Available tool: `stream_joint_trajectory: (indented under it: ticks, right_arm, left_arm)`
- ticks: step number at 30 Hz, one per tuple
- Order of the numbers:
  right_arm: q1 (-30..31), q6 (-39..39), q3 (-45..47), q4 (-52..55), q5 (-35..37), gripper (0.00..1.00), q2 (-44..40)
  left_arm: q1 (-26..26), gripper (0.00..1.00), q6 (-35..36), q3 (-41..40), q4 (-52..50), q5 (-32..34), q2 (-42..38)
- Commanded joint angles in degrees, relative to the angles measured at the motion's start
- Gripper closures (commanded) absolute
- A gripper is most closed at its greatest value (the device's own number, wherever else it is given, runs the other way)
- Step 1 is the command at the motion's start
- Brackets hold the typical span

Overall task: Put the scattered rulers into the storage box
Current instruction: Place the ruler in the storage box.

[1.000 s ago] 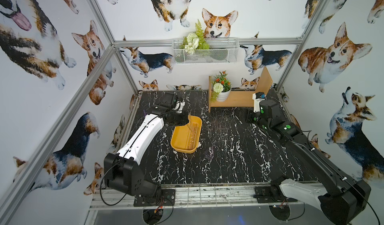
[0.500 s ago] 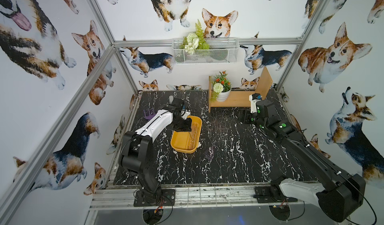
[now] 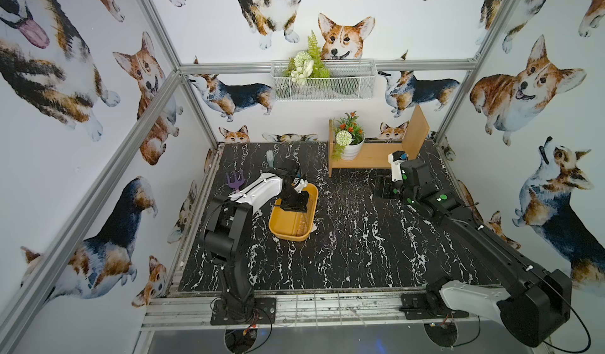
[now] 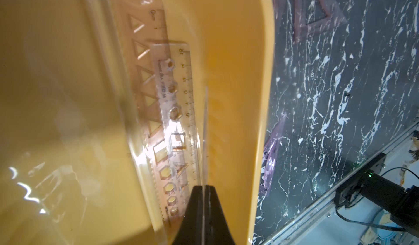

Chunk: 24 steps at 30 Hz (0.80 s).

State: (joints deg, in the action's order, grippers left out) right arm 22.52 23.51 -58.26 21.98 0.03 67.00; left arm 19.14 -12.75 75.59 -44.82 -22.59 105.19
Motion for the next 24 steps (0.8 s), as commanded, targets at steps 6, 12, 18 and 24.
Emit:
stream_joint_trajectory:
  ticks: [6, 12, 18, 24]
  right_arm:
    - [0.17, 0.46, -0.23, 2.32, -2.13, 0.29, 2.77]
    - [1.73, 1.06, -1.29, 4.47, -0.39, 0.3, 5.09]
    - [8.63, 3.39, -2.74, 6.69, 4.35, 0.33, 8.21]
    - [12.45, 6.97, -2.65, 7.14, 4.01, 0.36, 10.03]
  left_arm:
    - [0.01, 0.65, -1.3, 3.01, -1.35, 5.82, -1.16]
    - [-0.26, 0.61, -1.39, 9.11, -5.71, 8.98, -4.72]
    - [-0.36, 0.61, -2.59, 12.64, -7.47, 8.92, -9.13]
    - [-0.48, 0.62, -4.74, 10.89, -5.92, 8.9, -15.48]
